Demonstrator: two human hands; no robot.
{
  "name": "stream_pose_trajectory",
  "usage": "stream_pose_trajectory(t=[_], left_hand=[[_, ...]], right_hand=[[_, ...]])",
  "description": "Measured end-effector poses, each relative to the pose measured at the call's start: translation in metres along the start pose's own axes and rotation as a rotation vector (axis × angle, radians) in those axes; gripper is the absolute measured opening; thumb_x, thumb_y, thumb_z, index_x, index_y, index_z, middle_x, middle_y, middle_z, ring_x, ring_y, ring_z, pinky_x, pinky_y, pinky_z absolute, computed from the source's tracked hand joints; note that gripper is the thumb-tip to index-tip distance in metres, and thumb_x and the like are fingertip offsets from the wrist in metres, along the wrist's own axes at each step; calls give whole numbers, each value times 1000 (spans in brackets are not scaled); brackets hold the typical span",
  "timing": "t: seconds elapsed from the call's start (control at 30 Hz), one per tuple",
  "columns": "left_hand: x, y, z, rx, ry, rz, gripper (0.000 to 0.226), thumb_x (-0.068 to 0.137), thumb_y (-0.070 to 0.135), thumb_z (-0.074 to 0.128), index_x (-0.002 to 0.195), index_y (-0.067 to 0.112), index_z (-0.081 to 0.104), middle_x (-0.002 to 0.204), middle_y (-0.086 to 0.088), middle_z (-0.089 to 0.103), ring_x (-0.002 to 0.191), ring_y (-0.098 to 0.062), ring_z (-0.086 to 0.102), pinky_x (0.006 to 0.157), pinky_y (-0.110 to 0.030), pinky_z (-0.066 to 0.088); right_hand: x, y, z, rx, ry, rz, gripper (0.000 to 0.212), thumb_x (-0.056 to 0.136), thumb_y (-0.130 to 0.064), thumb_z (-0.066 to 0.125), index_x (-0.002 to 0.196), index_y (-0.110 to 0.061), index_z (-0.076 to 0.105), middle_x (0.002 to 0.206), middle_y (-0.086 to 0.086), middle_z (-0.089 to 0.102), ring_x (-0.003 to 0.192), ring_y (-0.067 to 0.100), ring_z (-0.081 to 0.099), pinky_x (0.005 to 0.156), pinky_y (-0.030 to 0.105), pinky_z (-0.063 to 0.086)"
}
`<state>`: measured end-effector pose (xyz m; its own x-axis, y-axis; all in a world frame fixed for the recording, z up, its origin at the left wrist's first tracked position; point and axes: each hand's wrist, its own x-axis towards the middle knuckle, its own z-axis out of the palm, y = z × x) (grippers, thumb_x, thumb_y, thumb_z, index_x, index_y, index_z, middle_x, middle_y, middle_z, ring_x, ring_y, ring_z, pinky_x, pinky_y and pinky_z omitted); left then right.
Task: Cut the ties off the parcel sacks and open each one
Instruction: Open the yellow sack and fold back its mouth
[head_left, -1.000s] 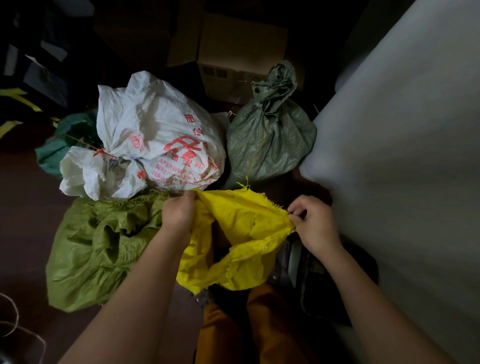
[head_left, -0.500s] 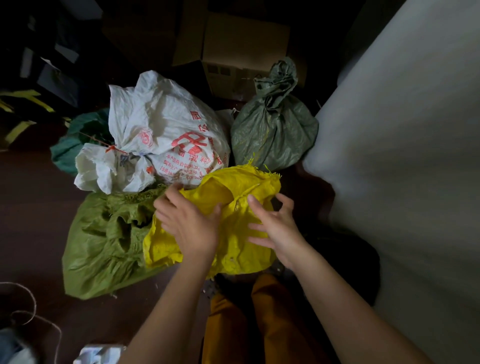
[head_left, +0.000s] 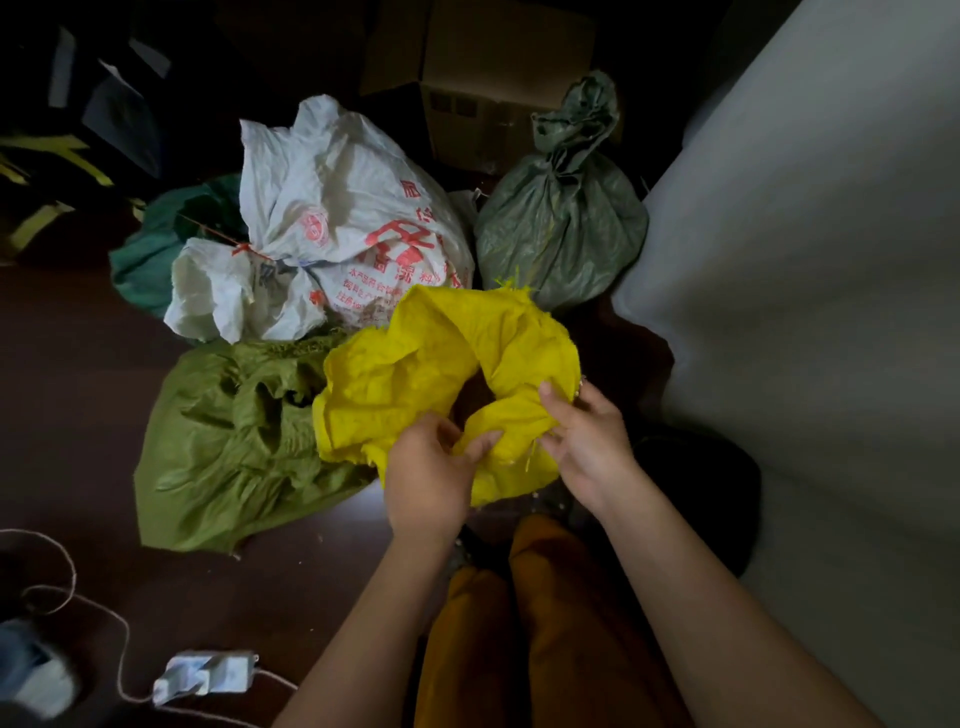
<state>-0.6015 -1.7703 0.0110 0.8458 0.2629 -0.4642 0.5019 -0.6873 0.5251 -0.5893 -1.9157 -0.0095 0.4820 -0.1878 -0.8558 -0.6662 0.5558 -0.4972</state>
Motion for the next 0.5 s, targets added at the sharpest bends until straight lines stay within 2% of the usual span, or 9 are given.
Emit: stream_pose_trajectory(t=[0.07,0.1,0.17,0.23,0.27,0.3,0.37,0.43,0.5], left_hand=[[-12,-5,-6,127,-30,-126,44,72,58,73,66,20,52,62,0,55,69,-27,57,55,-31,34],[-17,-8,-7,143,-51,-167,44,75,59,70,68,18,55,65,-2,57,72,-29,58,56,-31,34],[-21,-13,-7,57,-88,-253,49,82,57,64,81,8,63,73,-8,60,82,-34,60,62,-32,37],[-20,-14,-4,-97,-126,-352,50,85,54,62,83,4,62,76,-14,62,83,-34,61,65,-35,41],[-18,-14,0,-205,-134,-434,49,84,53,63,90,4,62,87,-18,65,87,-34,62,69,-37,46],[-16,-11,5,-372,-147,-559,55,83,51,66,107,2,61,104,-19,65,96,-34,63,75,-38,49],[-15,1,13,-800,-241,-827,71,80,45,72,134,6,47,130,-18,54,113,-36,58,86,-44,52],[-11,11,22,-1087,-358,-914,65,85,38,68,137,6,44,137,-17,50,114,-33,59,77,-41,53],[-6,17,29,-1238,-450,-889,38,91,30,61,118,5,55,128,-18,58,88,-25,69,58,-33,54]], right_hand=[[-12,3,-6,49,-44,10,30,94,-15,61,124,-12,61,121,13,67,112,30,64,99,50,48],[-17,4,-8,69,-55,5,28,94,-18,59,122,-14,63,119,12,69,109,28,66,94,47,51],[-23,7,-11,119,-79,3,28,95,-26,56,121,-18,62,115,9,71,103,23,69,85,40,55],[-26,11,-14,166,-95,19,32,96,-33,53,124,-19,60,112,6,72,101,21,70,81,39,56],[-27,13,-16,180,-110,29,33,97,-36,50,124,-20,60,111,5,73,101,21,70,80,39,56],[-27,15,-18,192,-128,38,33,98,-37,48,125,-20,59,112,5,73,102,21,70,79,38,56],[-27,20,-23,210,-163,56,37,98,-39,47,128,-20,57,117,5,71,105,21,69,81,36,55],[-26,24,-27,212,-200,58,42,93,-39,50,131,-20,56,123,6,68,110,22,66,90,37,52],[-23,27,-31,193,-224,63,45,91,-35,51,133,-18,54,126,6,66,114,22,64,98,38,49]])
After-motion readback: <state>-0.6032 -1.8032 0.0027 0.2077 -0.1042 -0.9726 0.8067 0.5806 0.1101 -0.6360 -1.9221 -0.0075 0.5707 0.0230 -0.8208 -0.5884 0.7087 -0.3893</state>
